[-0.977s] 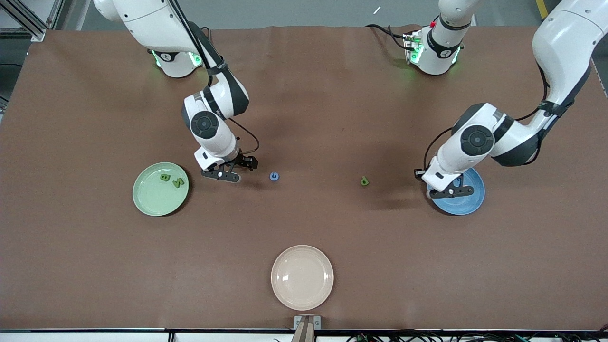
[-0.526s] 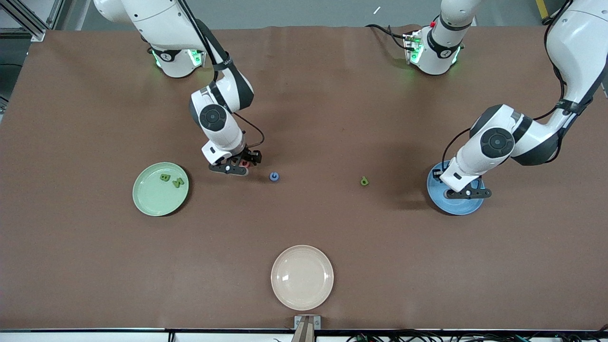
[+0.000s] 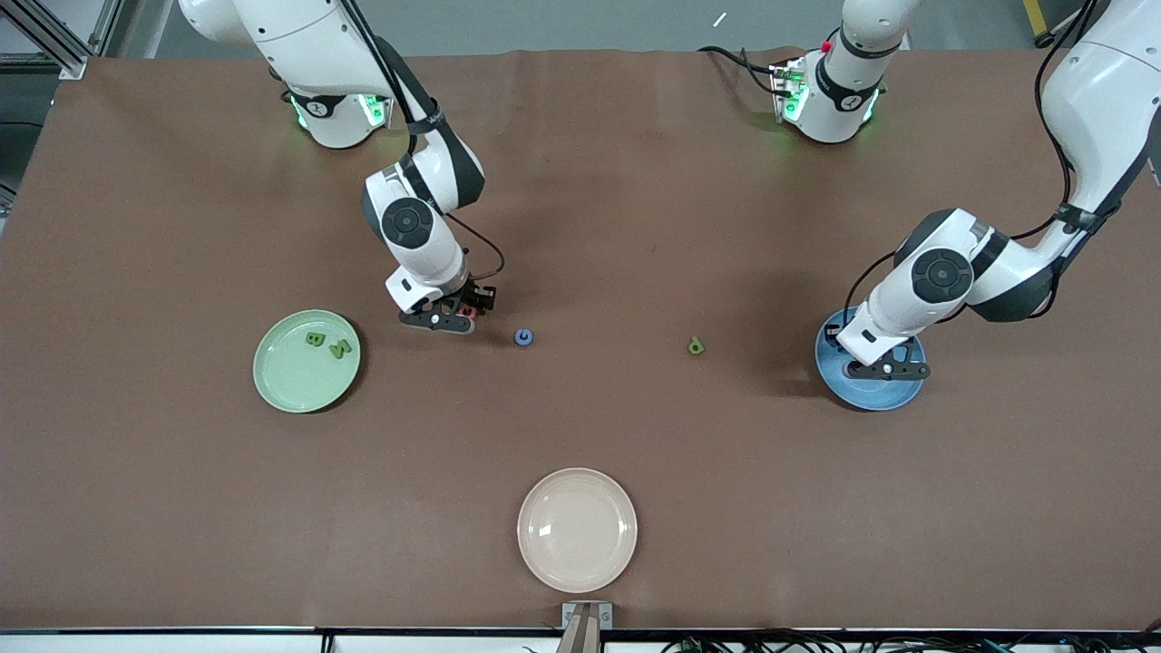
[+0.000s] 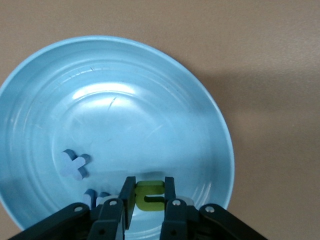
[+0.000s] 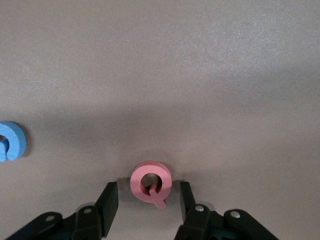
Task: Sort upper and lower case letters into plates
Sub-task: 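Drop the u into the blue plate while the right gripper grasps the Q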
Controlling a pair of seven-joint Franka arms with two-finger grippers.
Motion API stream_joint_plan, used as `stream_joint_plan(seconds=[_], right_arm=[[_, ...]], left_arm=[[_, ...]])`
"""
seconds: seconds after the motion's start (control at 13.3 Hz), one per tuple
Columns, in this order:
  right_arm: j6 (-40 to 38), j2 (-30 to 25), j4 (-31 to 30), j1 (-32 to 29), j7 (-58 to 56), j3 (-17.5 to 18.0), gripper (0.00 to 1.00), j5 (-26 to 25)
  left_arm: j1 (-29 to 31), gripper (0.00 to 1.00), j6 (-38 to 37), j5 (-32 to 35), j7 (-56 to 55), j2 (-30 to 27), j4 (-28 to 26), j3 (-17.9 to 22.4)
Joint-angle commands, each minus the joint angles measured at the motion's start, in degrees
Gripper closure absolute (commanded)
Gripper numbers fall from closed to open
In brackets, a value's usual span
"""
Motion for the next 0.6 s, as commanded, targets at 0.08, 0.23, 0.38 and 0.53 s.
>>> stream_joint_plan(seconds=[0.08, 0.23, 0.38, 0.53], right_arm=[[1.4, -0.2, -1.3, 1.1, 0.2, -0.6, 0.49, 0.2], [1.6, -0.1, -1.4, 1.0, 0.5, -0.6, 0.67, 0.2], [1.5, -0.1, -1.3, 0.6, 0.6, -0.6, 0.92, 0.2], [0.9, -0.2, -1.1, 0.2, 2.8, -0.8, 1.00, 0.2]], left_arm=[[-0.1, 0.85, 3.0, 2.2, 0.2, -0.1, -1.2, 1.5], [-0.1, 0.56, 3.1, 2.2, 0.2, -0.2, -1.1, 1.5], [0.3, 0.01, 2.5, 1.8, 1.6, -1.5, -1.0, 0.8], [0.4, 0.01, 0.9, -0.5, 1.8, -2.2, -0.4, -2.5]])
